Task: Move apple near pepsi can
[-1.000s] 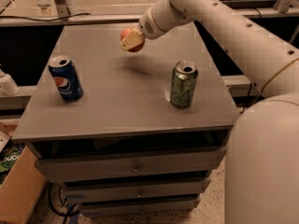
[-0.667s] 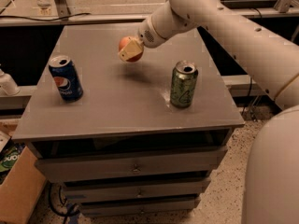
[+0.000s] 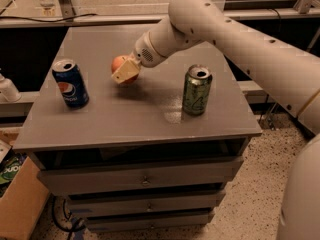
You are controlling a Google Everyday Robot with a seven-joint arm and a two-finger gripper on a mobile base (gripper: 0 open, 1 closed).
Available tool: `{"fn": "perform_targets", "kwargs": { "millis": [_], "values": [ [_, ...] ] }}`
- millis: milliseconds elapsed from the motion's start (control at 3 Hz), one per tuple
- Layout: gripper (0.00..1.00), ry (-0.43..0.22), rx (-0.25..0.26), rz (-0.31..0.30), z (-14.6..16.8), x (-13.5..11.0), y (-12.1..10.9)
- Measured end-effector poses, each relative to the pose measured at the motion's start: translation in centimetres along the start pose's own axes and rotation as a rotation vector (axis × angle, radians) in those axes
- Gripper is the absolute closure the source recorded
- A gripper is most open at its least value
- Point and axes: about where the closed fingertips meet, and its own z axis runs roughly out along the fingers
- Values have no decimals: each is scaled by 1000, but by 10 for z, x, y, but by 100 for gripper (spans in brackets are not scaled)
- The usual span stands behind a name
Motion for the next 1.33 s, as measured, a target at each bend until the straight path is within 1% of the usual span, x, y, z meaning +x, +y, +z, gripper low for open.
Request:
{"fn": "perform_targets", "kwargs": {
  "millis": [333, 667, 1000, 1333],
  "values": [
    [100, -46, -32, -32, 2, -19, 20],
    [100, -79, -41, -98, 3, -36, 42],
    [100, -87, -50, -124, 8, -35, 58],
    [100, -86, -66, -145, 19, -25, 72]
  ]
}}
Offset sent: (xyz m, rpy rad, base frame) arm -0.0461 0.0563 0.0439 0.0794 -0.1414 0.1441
